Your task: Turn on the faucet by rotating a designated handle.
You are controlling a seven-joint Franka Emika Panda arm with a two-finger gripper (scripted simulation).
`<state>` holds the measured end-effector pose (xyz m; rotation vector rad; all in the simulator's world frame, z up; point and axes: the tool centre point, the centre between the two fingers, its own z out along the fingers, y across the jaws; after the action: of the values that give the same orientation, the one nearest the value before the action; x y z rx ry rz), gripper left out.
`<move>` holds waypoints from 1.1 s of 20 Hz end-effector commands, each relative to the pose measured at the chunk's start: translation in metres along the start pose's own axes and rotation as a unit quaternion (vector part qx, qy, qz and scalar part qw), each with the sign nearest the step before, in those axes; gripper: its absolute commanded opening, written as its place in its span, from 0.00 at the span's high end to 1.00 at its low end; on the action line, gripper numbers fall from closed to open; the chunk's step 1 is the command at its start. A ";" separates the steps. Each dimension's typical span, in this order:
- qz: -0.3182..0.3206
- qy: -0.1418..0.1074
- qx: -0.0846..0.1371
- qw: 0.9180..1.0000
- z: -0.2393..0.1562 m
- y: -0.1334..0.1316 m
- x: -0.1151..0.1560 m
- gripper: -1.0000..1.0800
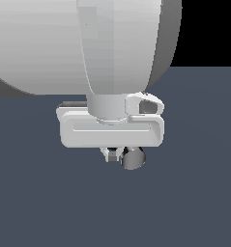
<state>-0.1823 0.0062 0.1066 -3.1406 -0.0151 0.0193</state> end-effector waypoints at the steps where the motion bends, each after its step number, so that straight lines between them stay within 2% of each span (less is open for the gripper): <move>1: 0.013 0.006 0.000 1.000 -0.001 0.022 0.008 1.00; 18: 0.013 0.006 0.000 1.000 0.000 0.102 0.013 1.00; 19: 0.013 0.006 0.000 1.000 0.000 0.102 0.013 1.00; 20: 0.002 0.003 0.000 1.000 0.001 0.089 0.012 1.00; 22: 0.003 0.004 0.000 1.000 0.001 0.094 0.018 1.00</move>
<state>-0.1689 -0.0845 0.1057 -3.1386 -0.0064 0.0129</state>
